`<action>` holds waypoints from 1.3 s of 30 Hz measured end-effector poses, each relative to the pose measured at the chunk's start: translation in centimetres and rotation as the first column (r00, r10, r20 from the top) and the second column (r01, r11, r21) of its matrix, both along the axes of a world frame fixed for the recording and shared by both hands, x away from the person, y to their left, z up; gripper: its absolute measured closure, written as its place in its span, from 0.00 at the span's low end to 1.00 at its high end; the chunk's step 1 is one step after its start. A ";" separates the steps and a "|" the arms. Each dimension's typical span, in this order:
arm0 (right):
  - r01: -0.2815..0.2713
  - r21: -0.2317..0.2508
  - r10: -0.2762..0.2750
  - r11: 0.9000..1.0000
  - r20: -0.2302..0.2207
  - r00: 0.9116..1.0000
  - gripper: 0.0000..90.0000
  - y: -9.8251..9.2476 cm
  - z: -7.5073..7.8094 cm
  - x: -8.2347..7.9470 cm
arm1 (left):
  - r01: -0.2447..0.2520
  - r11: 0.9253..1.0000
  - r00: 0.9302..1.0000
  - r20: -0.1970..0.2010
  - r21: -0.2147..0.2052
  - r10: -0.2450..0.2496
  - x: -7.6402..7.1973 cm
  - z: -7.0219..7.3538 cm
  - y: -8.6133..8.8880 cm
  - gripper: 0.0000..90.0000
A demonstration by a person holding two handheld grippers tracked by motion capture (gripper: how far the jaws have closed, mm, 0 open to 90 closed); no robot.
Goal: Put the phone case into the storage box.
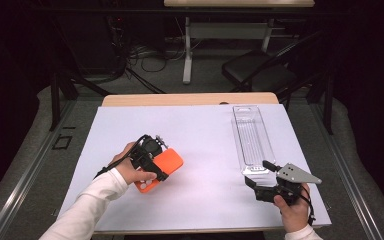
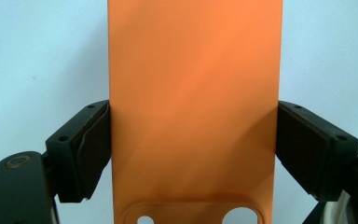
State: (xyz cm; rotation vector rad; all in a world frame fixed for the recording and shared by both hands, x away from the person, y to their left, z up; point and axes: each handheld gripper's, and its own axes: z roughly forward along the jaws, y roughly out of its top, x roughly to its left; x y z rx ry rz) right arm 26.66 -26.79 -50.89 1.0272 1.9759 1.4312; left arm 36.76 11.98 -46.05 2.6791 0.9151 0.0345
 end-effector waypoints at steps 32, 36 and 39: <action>-0.082 -0.042 0.081 0.996 -0.028 0.996 0.16 3.6 0.9 0.4 | 0.119 0.993 0.993 -0.003 -0.005 -0.119 -1.1 1.3 -3.9 0.18; -0.090 -0.048 0.089 0.995 -0.035 0.995 0.16 4.1 1.0 0.5 | 0.119 0.993 0.993 -0.004 -0.003 -0.119 -1.2 1.4 -4.0 0.18; -0.102 -0.056 0.100 0.993 -0.041 0.994 0.16 4.4 1.2 0.6 | 0.122 0.992 0.992 -0.004 -0.005 -0.122 -1.2 1.5 -4.1 0.18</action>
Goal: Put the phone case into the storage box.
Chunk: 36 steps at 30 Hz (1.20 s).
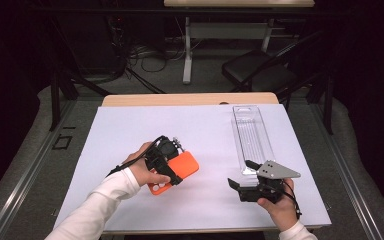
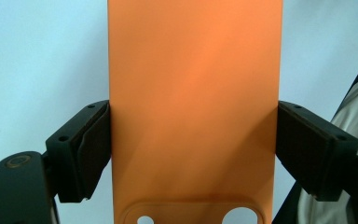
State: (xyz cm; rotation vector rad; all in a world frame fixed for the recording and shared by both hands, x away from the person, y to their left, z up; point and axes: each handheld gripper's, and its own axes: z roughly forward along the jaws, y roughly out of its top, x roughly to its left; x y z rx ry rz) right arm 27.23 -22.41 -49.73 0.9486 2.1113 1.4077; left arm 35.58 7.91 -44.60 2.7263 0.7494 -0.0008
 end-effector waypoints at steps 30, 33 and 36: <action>-0.130 -0.216 0.160 0.968 0.130 0.979 0.35 4.8 1.4 0.8 | 0.020 1.000 1.000 -0.021 0.012 -0.019 0.4 0.2 -1.2 0.18; -0.134 -0.237 0.169 0.962 0.136 0.976 0.36 5.1 1.4 0.9 | 0.020 1.000 1.000 -0.022 0.014 -0.020 0.3 0.2 -1.3 0.18; -0.140 -0.247 0.178 0.959 0.138 0.974 0.37 5.3 1.5 0.9 | 0.020 1.000 1.000 -0.022 0.014 -0.020 0.3 0.3 -1.3 0.18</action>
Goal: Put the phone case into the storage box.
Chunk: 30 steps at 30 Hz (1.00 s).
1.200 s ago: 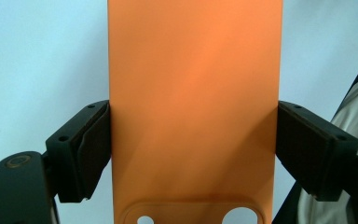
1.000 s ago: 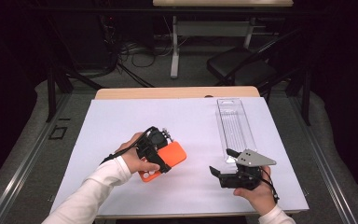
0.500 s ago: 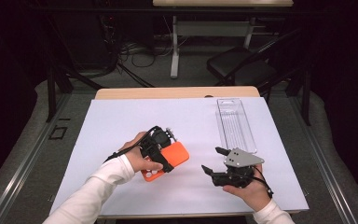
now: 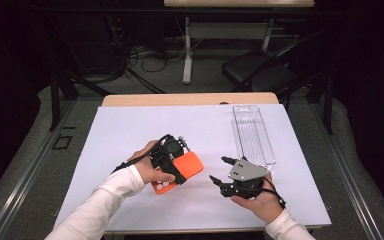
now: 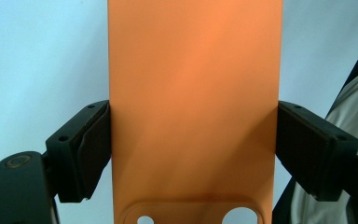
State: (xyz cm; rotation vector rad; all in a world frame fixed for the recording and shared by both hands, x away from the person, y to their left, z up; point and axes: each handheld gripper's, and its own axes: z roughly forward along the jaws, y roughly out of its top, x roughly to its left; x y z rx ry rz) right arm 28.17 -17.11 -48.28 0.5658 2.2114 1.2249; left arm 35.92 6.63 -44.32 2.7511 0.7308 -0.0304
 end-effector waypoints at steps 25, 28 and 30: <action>-0.040 -0.276 0.110 0.960 0.244 0.964 0.43 1.0 0.2 0.0 | 0.004 1.000 1.000 -0.010 -0.004 -0.004 0.4 0.5 -0.6 0.18; -0.035 -0.326 0.132 0.945 0.282 0.950 0.44 1.2 -0.1 -0.2 | 0.007 1.000 1.000 -0.012 -0.006 -0.007 0.5 0.5 -0.7 0.18; -0.036 -0.348 0.145 0.937 0.294 0.945 0.44 1.3 -0.2 -0.2 | 0.007 1.000 1.000 -0.015 -0.003 -0.007 0.5 0.5 -0.7 0.18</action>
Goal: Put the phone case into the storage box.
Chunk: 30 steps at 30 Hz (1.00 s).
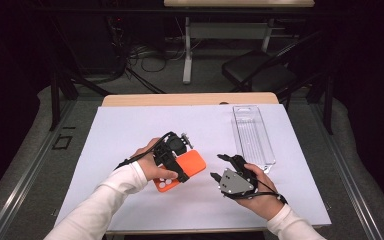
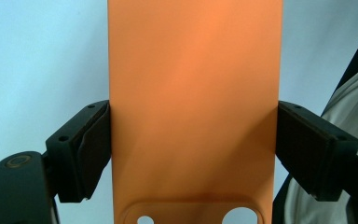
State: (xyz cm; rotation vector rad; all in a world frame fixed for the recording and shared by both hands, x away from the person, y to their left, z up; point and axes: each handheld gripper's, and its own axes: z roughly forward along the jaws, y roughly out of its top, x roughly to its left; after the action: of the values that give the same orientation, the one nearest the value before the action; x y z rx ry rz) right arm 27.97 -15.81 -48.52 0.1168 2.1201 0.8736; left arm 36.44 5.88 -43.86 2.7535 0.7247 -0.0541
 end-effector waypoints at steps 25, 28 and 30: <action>-0.027 -0.125 0.038 0.992 0.088 0.995 0.41 0.6 -0.6 -0.2 | 0.007 1.000 1.000 -0.018 0.009 -0.007 0.2 -0.1 -0.9 0.18; -0.029 -0.150 0.046 0.988 0.113 0.992 0.41 0.7 -0.7 -0.3 | 0.005 1.000 1.000 -0.022 0.007 -0.005 0.3 -0.1 -1.0 0.18; -0.037 -0.164 0.059 0.986 0.132 0.990 0.41 0.7 -0.8 -0.2 | 0.004 1.000 1.000 -0.031 0.008 -0.004 0.4 0.0 -1.1 0.18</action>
State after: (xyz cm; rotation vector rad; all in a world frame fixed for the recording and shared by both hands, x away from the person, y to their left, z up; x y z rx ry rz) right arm 27.73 -15.06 -49.34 -0.0762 2.0627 0.7131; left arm 36.87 4.74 -43.90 2.7674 0.7287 -0.0949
